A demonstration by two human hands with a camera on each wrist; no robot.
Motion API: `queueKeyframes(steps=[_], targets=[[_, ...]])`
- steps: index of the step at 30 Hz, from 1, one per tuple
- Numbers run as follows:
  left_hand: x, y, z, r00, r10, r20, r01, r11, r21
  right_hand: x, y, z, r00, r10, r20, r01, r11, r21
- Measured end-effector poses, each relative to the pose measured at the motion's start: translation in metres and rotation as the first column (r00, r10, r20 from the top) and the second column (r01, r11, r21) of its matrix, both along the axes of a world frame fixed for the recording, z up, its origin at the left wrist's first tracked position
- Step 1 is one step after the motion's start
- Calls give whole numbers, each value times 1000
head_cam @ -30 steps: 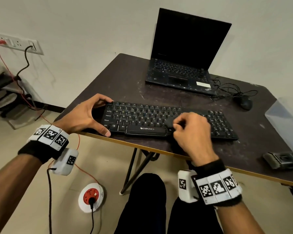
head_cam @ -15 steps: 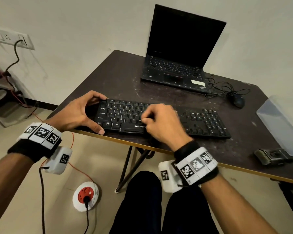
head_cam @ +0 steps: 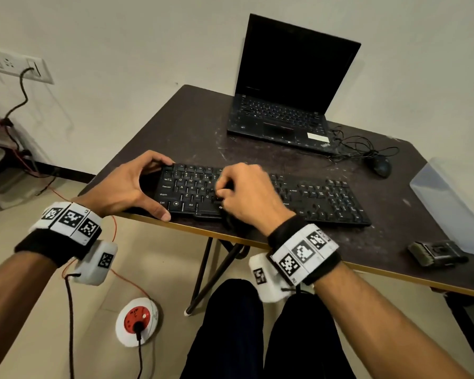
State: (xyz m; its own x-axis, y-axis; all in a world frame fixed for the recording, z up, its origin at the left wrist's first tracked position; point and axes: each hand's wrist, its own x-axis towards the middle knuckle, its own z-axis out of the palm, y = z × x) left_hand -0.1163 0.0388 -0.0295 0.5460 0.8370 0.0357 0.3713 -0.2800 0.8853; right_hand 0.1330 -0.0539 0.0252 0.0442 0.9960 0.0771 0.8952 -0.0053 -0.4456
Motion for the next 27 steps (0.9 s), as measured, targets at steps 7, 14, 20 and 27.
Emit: queueKeyframes(steps=[7,14,20,27], targets=[[0,1,-3,1000,12,-21,-12,1000,20,50,0,9,992,-117,55,119,992,-33],[-2,1,-1,1000,4,-7,-4,1000,15,6,25,6,984,148,95,-142,988,-64],[0,3,-4,1000,2,-16,-2,999,34,84,17,13,978,-97,185,108,993,-55],[-2,2,-2,1000,-2,-10,2,1000,30,29,43,7,979,156,132,-148,987,-66]])
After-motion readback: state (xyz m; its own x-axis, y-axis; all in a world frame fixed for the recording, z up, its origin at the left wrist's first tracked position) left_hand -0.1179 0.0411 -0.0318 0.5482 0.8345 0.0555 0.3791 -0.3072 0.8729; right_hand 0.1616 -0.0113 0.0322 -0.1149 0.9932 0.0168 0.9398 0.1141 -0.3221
